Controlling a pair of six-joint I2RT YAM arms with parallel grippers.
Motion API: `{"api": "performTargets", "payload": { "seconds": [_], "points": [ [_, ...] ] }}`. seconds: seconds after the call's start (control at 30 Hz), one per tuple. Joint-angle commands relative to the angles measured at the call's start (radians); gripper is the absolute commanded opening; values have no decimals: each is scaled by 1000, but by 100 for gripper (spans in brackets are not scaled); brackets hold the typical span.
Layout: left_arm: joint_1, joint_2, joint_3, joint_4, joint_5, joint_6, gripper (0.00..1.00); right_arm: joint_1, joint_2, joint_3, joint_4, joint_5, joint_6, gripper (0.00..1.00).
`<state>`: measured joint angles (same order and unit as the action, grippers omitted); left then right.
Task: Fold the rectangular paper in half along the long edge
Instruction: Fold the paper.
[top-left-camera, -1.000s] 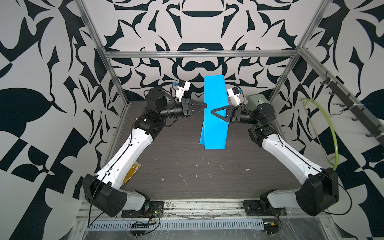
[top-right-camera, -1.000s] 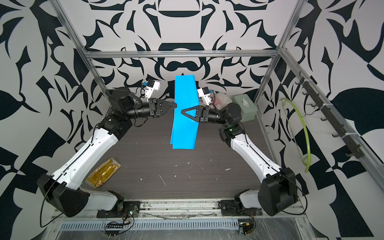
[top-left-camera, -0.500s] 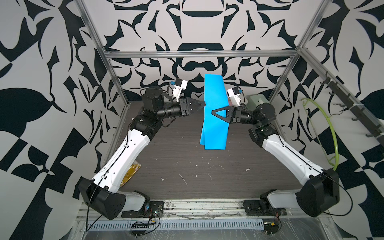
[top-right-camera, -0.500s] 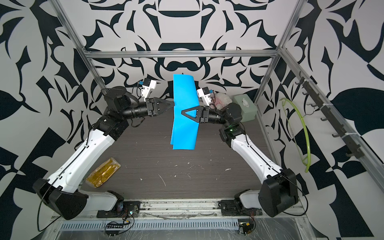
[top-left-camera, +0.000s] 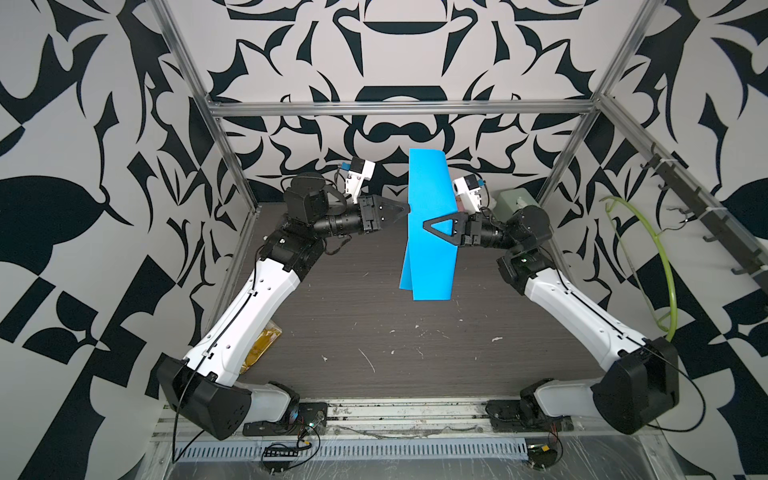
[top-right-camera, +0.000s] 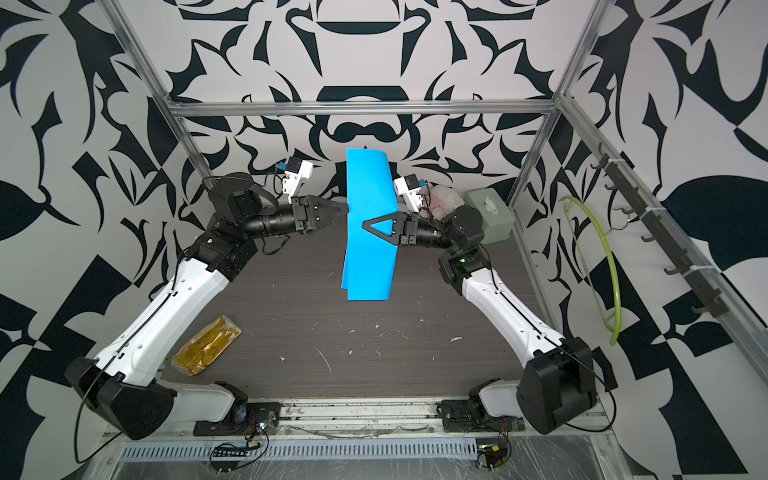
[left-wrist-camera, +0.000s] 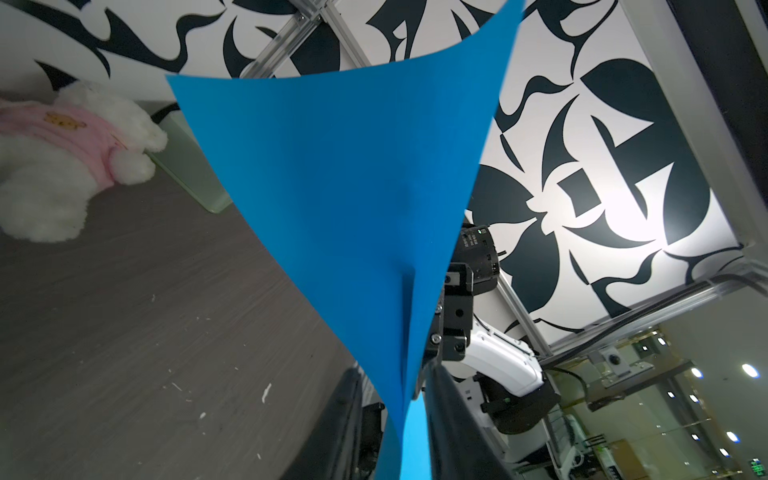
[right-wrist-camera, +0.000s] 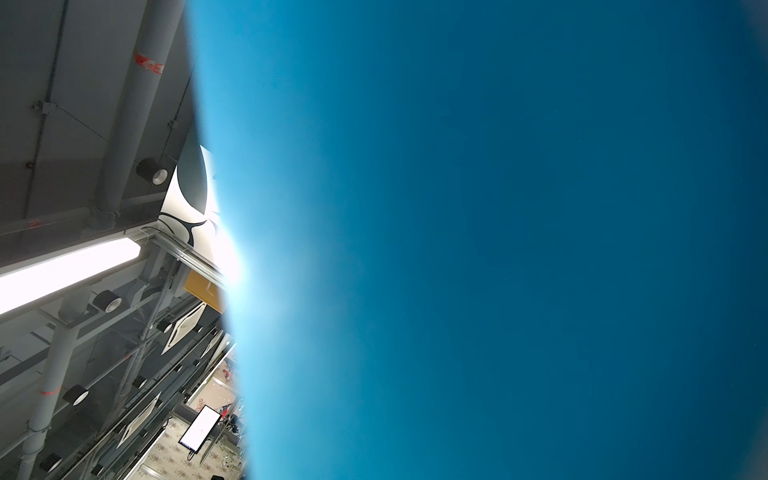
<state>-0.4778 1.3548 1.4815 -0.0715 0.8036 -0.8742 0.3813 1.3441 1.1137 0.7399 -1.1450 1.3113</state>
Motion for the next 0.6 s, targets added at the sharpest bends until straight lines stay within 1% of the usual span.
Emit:
{"api": "performTargets", "payload": {
  "seconds": [0.0, 0.03, 0.1, 0.13, 0.4, 0.57],
  "points": [
    [4, -16, 8, 26, 12, 9, 15, 2, -24, 36, 26, -7, -22, 13],
    [4, -15, 9, 30, 14, 7, 9, 2, -23, 34, 26, -6, -22, 13],
    [4, -13, 12, 33, 17, 5, 1, 2, -23, 34, 26, -8, -22, 14],
    [4, -12, 14, 33, 17, 5, 0, 2, -24, 35, 24, -7, -24, 14],
    [4, -6, 14, 38, 19, -2, 0, 2, -22, 38, 3, -12, -37, 15],
    [4, 1, 18, 42, 25, -5, 0, 4, -25, 41, 20, -18, -23, 21]
  ]
}}
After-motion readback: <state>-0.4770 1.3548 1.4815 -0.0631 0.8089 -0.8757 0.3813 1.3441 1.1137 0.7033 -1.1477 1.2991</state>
